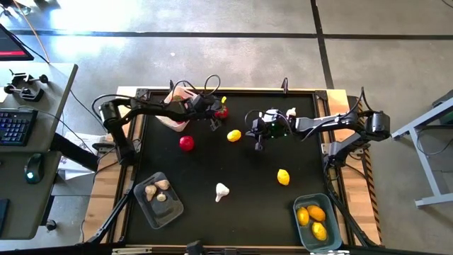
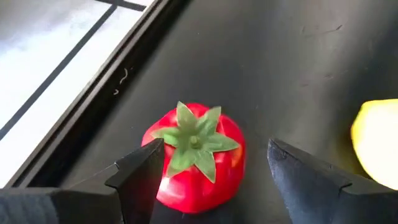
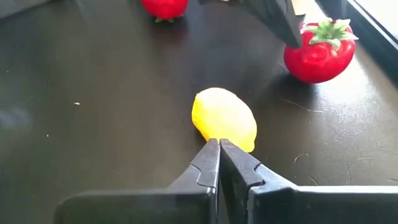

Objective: Sort produce into baskets
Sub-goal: Put the red tomato into the white bin

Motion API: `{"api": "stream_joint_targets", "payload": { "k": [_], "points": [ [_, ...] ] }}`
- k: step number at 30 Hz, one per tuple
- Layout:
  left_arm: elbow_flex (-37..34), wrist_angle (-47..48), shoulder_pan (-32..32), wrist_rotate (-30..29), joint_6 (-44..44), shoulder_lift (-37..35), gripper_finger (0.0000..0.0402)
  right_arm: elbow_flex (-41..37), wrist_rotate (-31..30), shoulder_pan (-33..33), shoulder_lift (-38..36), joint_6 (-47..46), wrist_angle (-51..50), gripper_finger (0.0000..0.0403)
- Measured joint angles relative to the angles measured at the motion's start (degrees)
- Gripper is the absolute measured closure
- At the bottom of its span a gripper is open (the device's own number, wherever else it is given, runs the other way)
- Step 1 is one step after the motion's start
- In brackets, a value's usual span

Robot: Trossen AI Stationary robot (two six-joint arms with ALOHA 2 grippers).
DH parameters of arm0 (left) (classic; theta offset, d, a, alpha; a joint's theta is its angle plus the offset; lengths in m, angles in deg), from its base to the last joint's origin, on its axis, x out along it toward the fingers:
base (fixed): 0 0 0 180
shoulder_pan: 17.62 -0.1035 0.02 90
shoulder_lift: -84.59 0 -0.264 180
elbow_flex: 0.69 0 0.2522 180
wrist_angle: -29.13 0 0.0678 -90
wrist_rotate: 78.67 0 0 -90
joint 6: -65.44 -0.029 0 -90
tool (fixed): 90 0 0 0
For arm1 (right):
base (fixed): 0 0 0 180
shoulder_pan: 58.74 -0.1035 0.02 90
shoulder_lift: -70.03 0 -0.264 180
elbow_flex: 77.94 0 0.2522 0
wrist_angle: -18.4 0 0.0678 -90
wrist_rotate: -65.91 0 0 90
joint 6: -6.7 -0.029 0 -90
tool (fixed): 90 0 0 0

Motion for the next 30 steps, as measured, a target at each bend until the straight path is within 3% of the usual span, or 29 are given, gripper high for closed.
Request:
{"api": "stream_joint_targets", "payload": {
  "k": [15, 20, 24, 30],
  "points": [
    [0.2, 0.0, -0.1, 1.5, -4.0, 2.3, 0.0133, 0.0, -0.6, 0.0, 0.0, 0.1, 0.0, 0.0402],
    [0.2, 0.1, -0.1, 2.3, -2.3, 1.8, 0.0142, 0.0, -7.6, 0.0, 0.0, -2.2, 0.0, 0.0395],
    [0.1, -1.6, -0.1, 2.5, -1.9, 1.4, 0.018, 0.0, -11.8, 0.0, 0.0, -4.2, 1.1, 0.0346],
    [-2.7, -7.1, -0.1, 3.4, -1.1, -0.1, 0.0257, 0.1, -13.3, 0.5, 0.9, -8.6, 7.4, 0.0234]
  ]
}}
